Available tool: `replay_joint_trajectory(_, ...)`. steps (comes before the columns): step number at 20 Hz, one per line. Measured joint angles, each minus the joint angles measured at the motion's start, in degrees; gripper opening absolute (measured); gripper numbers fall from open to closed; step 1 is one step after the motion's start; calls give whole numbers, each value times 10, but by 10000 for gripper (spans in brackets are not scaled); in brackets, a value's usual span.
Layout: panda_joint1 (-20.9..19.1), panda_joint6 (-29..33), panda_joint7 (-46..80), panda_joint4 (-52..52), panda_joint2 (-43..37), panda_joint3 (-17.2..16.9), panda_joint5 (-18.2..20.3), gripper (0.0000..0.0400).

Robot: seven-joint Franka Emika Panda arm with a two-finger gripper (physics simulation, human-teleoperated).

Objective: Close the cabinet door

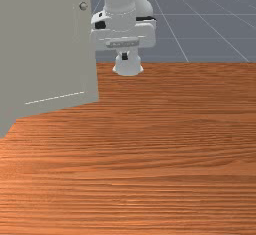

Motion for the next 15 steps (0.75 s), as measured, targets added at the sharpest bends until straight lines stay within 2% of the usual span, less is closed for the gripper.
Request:
replay_joint_trajectory(5, -4, -9, -62, -12, -18, -53, -1, 0)
replay_joint_trajectory(9, 53, -10, -109, -26, -30, -117, -2, 0)
replay_joint_trajectory(11, 74, -8, -121, -27, -32, -164, -6, 0)
replay_joint_trajectory(13, 39, -7, -128, -29, -28, -232, -16, 0)
replay_joint_trajectory(15, 9, -6, -141, -29, -33, -282, -24, 0)
